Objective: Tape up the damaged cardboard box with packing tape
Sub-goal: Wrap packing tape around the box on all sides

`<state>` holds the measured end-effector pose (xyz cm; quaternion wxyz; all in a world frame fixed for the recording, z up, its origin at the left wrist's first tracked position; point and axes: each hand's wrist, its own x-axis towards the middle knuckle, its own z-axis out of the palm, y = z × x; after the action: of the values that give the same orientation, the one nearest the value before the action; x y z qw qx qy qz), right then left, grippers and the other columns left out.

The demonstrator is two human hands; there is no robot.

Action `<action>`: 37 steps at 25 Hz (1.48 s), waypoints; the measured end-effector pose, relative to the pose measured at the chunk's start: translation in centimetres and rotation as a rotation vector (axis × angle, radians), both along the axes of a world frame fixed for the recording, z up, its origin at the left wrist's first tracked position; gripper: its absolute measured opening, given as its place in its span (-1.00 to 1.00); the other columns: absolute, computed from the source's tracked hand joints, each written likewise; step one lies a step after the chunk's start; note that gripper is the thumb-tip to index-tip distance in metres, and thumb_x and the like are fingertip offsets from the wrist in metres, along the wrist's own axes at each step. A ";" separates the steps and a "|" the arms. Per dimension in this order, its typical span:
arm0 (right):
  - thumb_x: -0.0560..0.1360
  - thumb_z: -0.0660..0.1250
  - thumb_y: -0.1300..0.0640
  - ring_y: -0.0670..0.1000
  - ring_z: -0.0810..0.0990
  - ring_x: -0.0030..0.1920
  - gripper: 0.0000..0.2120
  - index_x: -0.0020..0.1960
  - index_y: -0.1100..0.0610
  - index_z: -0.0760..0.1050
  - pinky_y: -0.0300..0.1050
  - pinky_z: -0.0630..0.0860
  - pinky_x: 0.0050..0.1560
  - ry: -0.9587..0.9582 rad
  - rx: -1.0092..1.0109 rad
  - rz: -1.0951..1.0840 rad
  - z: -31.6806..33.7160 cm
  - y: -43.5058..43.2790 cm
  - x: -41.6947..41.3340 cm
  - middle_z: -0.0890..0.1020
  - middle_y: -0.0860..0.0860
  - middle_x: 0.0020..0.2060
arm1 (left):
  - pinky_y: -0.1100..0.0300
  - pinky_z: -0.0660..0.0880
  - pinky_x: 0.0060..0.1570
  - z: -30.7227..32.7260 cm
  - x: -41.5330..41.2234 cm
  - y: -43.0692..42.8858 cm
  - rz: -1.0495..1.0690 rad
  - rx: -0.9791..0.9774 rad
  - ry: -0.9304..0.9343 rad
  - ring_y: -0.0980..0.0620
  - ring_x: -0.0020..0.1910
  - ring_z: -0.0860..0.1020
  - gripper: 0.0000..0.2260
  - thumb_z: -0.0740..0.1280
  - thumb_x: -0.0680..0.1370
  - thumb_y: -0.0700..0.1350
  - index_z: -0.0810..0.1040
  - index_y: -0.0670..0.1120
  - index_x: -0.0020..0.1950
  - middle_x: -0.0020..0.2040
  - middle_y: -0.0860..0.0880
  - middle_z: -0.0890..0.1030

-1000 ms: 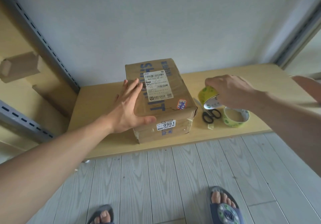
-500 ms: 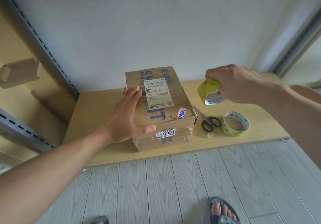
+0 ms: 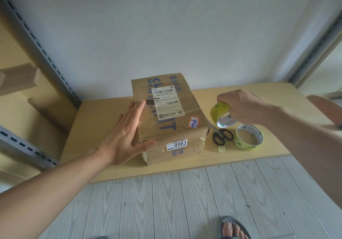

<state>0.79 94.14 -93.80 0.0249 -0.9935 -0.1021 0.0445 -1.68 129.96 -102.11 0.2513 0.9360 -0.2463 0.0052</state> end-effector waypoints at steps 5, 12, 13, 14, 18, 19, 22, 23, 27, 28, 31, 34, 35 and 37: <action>0.39 0.13 0.41 0.11 0.55 -0.21 -0.62 0.02 0.00 0.46 -0.11 0.42 -0.35 0.080 0.016 0.019 -2.7 -0.2 0.4 0.55 0.02 -0.13 | -0.14 -0.02 0.60 -0.1 0.2 0.3 -0.058 -0.040 -0.042 0.09 0.64 -0.22 -0.02 0.10 0.48 0.53 -0.17 -0.01 0.67 0.67 0.08 -0.15; 0.45 0.20 0.26 0.07 0.58 -0.19 -0.83 -0.12 0.00 0.44 -0.15 0.36 -0.39 0.120 0.072 0.049 -6.0 1.5 0.0 0.61 -0.03 -0.14 | -0.36 -0.25 0.51 1.5 0.4 0.2 -0.049 0.123 -0.148 0.06 0.64 -0.20 -0.06 -0.08 0.48 0.56 0.18 -0.11 0.61 0.67 0.01 0.06; 0.45 0.19 0.25 0.07 0.59 -0.19 -0.83 -0.09 0.02 0.47 -0.15 0.35 -0.40 0.120 0.071 0.043 -6.1 1.7 0.1 0.61 -0.03 -0.14 | -0.35 -0.31 0.50 2.5 0.6 -0.2 -0.030 0.149 -0.132 0.07 0.64 -0.21 -0.04 -0.15 0.46 0.57 0.24 -0.11 0.58 0.66 -0.01 0.09; 0.45 0.18 0.25 0.07 0.59 -0.19 -0.83 -0.08 0.03 0.48 -0.15 0.34 -0.40 0.123 0.073 0.034 -6.1 1.9 0.3 0.61 -0.03 -0.14 | -0.32 -0.35 0.49 3.5 0.7 -0.9 -0.001 0.176 -0.095 0.08 0.63 -0.23 -0.02 -0.21 0.44 0.58 0.23 -0.08 0.58 0.66 -0.01 0.09; 0.46 0.20 0.22 0.03 0.58 -0.21 -0.85 -0.09 0.02 0.49 -0.16 0.31 -0.40 0.120 0.107 0.028 -6.1 1.9 0.3 0.61 -0.05 -0.16 | -0.35 -0.35 0.46 5.2 0.2 -7.8 -0.001 0.249 -0.029 0.05 0.59 -0.38 0.00 -0.21 0.39 0.59 -0.22 -0.01 0.66 0.64 0.01 -0.32; 0.46 0.21 0.22 0.03 0.57 -0.22 -0.86 -0.10 0.02 0.49 -0.16 0.31 -0.40 0.118 0.109 0.030 -6.3 1.8 0.2 0.61 -0.05 -0.16 | -0.38 -0.35 0.46 4.8 0.2 -9.7 -0.023 0.282 -0.005 0.03 0.58 -0.41 0.04 -0.17 0.37 0.62 -0.30 0.00 0.64 0.62 0.01 -0.38; 0.44 0.19 0.27 0.06 0.55 -0.22 -0.83 -0.11 0.03 0.47 -0.15 0.29 -0.41 0.101 0.110 0.031 -6.4 1.7 0.1 0.60 -0.03 -0.17 | -0.43 -0.31 0.46 3.3 0.6 -12.6 -0.043 0.501 0.055 -0.06 0.56 -0.45 0.16 0.09 0.32 0.65 -0.41 0.02 0.60 0.58 -0.03 -0.47; 0.44 0.19 0.28 0.06 0.54 -0.23 -0.83 -0.13 0.03 0.46 -0.16 0.28 -0.42 0.093 0.112 0.032 -6.5 1.7 0.2 0.58 -0.04 -0.19 | -0.43 -0.29 0.47 3.2 0.7 -12.5 -0.037 0.546 0.048 -0.08 0.56 -0.45 0.13 0.17 0.38 0.58 -0.41 0.01 0.60 0.57 -0.05 -0.48; 0.43 0.23 0.25 0.08 0.52 -0.28 -0.87 -0.18 0.02 0.38 -0.13 0.27 -0.44 0.051 0.182 0.008 -6.8 1.6 -0.3 0.53 -0.07 -0.29 | -0.35 -0.26 0.51 3.8 0.1 -11.9 -0.062 0.541 0.027 -0.06 0.56 -0.45 -0.17 0.08 0.65 0.28 -0.41 -0.06 0.60 0.57 -0.10 -0.48; 0.43 0.23 0.26 0.09 0.51 -0.30 -0.85 -0.17 0.01 0.37 -0.13 0.28 -0.45 0.032 0.211 -0.003 -6.9 1.7 -0.5 0.52 -0.08 -0.30 | -0.32 -0.27 0.53 3.8 -0.2 -11.8 -0.064 0.529 0.013 -0.04 0.57 -0.43 -0.23 0.03 0.67 0.26 -0.38 -0.08 0.61 0.58 -0.10 -0.45; 0.41 0.19 0.34 0.07 0.53 -0.27 -0.73 -0.02 0.00 0.41 -0.14 0.35 -0.44 -0.020 0.316 -0.045 -7.0 1.7 -1.0 0.53 -0.06 -0.23 | -0.27 -0.23 0.56 3.6 -0.5 -11.1 -0.039 0.506 -0.010 -0.02 0.59 -0.38 -0.29 -0.04 0.68 0.23 -0.32 -0.10 0.63 0.60 -0.10 -0.39; 0.41 0.21 0.38 0.13 0.58 -0.17 -0.70 0.05 0.08 0.47 0.00 0.54 -0.31 -0.015 0.413 -0.049 -7.2 2.0 -1.6 0.59 0.04 -0.14 | -0.21 -0.21 0.58 3.2 -0.9 -9.1 -0.030 0.498 -0.040 -0.03 0.60 -0.36 -0.30 -0.10 0.66 0.25 -0.30 -0.09 0.64 0.61 -0.10 -0.37; 0.42 0.23 0.38 0.15 0.59 -0.15 -0.72 0.03 0.10 0.48 0.06 0.57 -0.25 -0.012 0.440 -0.048 -7.3 2.1 -1.7 0.61 0.08 -0.14 | -0.19 -0.19 0.59 2.9 -1.2 -8.4 -0.033 0.487 -0.064 -0.03 0.60 -0.34 -0.31 -0.13 0.65 0.25 -0.29 -0.09 0.64 0.61 -0.10 -0.36; 0.46 0.29 0.37 0.16 0.60 -0.16 -0.78 0.01 0.11 0.49 0.11 0.59 -0.21 -0.013 0.497 -0.056 -7.2 2.7 -1.8 0.63 0.10 -0.17 | -0.17 -0.14 0.60 2.4 -1.5 -6.9 -0.026 0.439 -0.134 -0.03 0.62 -0.29 -0.33 -0.17 0.65 0.25 -0.24 -0.09 0.64 0.63 -0.09 -0.30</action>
<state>-0.96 96.87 -100.96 0.2690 -0.9595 -0.0823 0.0111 -3.20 123.11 -99.74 0.0245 0.9626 -0.2695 0.0105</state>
